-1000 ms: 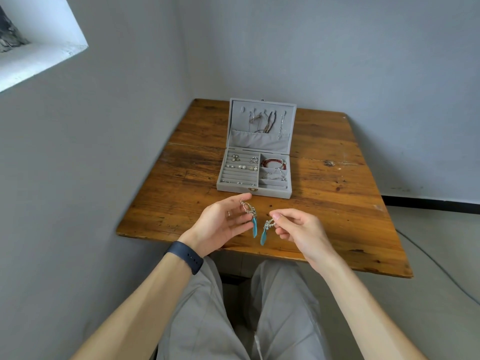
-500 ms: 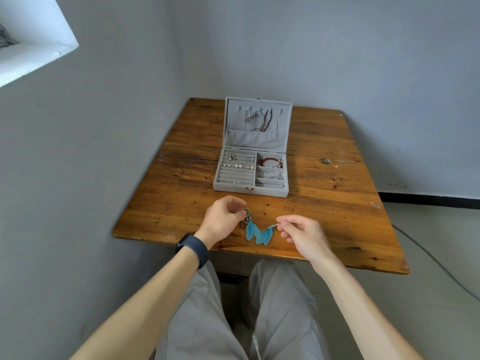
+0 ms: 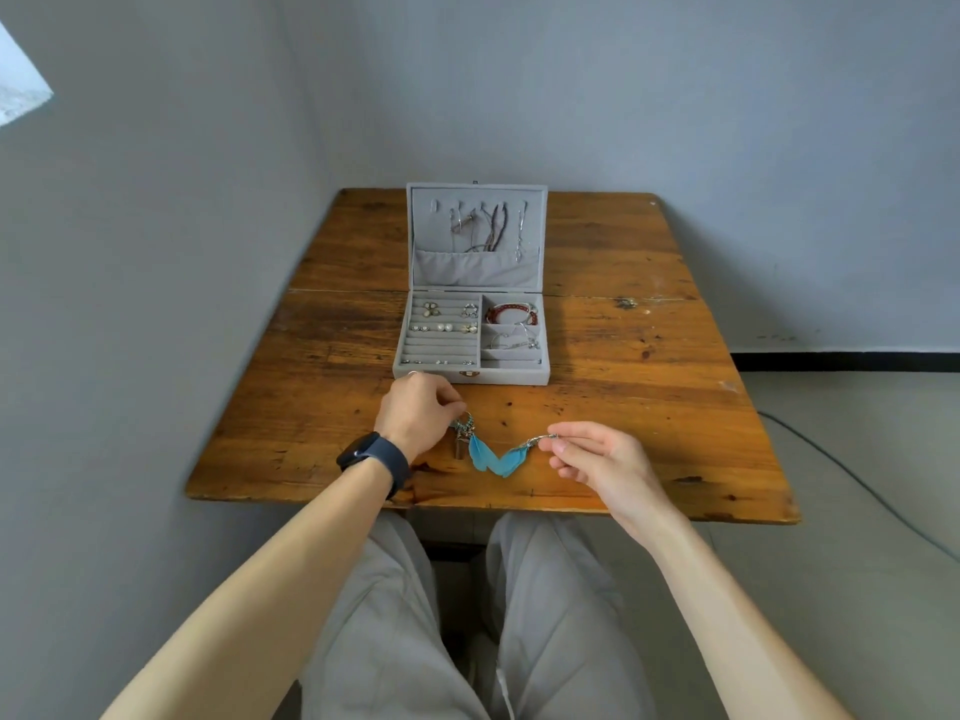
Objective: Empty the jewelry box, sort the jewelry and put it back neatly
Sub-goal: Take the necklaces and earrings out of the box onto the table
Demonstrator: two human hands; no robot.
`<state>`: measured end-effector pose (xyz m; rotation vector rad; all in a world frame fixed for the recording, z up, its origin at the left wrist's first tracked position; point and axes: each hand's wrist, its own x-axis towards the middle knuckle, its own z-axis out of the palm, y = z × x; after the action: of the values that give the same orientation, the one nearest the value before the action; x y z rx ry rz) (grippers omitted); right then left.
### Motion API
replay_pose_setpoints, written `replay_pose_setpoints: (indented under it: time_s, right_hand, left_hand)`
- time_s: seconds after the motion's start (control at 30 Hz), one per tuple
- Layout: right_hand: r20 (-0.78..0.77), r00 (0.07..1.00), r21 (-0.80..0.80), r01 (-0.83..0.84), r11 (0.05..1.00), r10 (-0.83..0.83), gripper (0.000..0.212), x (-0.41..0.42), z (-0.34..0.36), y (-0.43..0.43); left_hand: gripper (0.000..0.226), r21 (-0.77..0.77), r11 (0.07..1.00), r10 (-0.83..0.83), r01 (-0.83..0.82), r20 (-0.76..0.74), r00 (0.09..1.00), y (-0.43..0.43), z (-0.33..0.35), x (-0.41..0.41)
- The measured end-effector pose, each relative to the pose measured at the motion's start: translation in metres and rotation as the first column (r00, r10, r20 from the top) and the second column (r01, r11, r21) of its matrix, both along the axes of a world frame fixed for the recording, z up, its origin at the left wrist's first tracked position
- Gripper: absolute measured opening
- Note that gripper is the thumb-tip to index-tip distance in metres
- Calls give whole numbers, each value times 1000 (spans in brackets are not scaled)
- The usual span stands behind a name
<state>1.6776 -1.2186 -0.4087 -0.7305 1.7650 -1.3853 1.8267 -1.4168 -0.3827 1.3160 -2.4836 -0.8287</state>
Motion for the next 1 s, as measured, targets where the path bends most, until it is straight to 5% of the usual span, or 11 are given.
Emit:
replay_pose_setpoints:
  time_s: [0.23, 0.57, 1.0]
  right_hand:
    - [13, 999, -14, -46, 999, 46, 20, -3, -1, 2]
    - [-400, 911, 1, -113, 994, 104, 12, 2, 36, -19]
    - [-543, 828, -14, -178, 984, 142, 11, 39, 74, -60]
  left_hand:
    - [7, 73, 993, -88, 96, -108, 990, -12, 10, 10]
    - [7, -5, 985, -165, 170, -275, 947, -10, 54, 33]
    - [8, 45, 991, -105, 129, -355, 929, -22, 66, 100]
